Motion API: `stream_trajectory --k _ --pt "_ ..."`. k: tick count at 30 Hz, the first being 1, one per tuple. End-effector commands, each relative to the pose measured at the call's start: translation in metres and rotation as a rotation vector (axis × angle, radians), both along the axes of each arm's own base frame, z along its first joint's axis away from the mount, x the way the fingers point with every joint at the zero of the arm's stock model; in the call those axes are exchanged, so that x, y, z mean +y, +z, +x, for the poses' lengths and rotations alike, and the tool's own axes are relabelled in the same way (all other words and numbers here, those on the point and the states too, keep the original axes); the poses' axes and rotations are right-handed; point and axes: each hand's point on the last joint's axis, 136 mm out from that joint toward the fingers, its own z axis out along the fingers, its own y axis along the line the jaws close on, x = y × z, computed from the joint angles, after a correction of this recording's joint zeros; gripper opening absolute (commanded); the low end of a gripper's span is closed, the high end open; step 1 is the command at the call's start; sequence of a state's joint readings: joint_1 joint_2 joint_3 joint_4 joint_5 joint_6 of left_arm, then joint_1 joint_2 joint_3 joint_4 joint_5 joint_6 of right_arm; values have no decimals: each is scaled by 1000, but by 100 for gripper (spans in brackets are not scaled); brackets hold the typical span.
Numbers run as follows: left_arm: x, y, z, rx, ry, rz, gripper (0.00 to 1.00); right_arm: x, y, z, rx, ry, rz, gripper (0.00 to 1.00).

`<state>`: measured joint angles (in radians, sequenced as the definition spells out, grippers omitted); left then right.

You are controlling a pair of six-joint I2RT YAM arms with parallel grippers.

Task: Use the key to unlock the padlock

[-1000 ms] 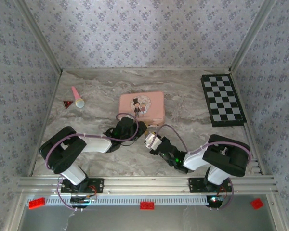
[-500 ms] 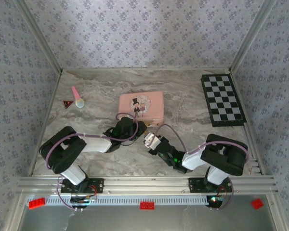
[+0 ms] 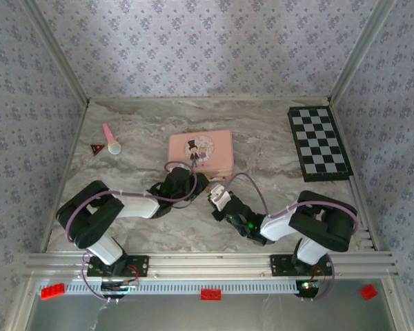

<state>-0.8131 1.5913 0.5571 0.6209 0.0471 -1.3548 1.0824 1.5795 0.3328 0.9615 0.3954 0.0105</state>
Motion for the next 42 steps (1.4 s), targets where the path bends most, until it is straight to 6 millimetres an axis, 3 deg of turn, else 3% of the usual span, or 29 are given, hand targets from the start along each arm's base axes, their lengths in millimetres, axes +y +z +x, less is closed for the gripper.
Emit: stream_trajectory --k 1,8,18,28,32,42 --pt "-3 -9 -10 85 -4 -46 0 1 13 9 73 -55 118 4" --pt "-4 -9 -7 70 -9 -49 2 6 3 1 228 -44 214 2" --pt "5 -17 0 63 -3 -29 19 13 -5 -6 529 -59 407 0" --pt "14 -20 7 53 4 -7 35 11 -32 -4 746 -126 536 0" --pt "22 -23 8 53 21 23 44 6 -41 -4 759 -163 542 0" --pt "41 -25 11 39 50 50 52 -6 -42 0 734 -211 572 0"
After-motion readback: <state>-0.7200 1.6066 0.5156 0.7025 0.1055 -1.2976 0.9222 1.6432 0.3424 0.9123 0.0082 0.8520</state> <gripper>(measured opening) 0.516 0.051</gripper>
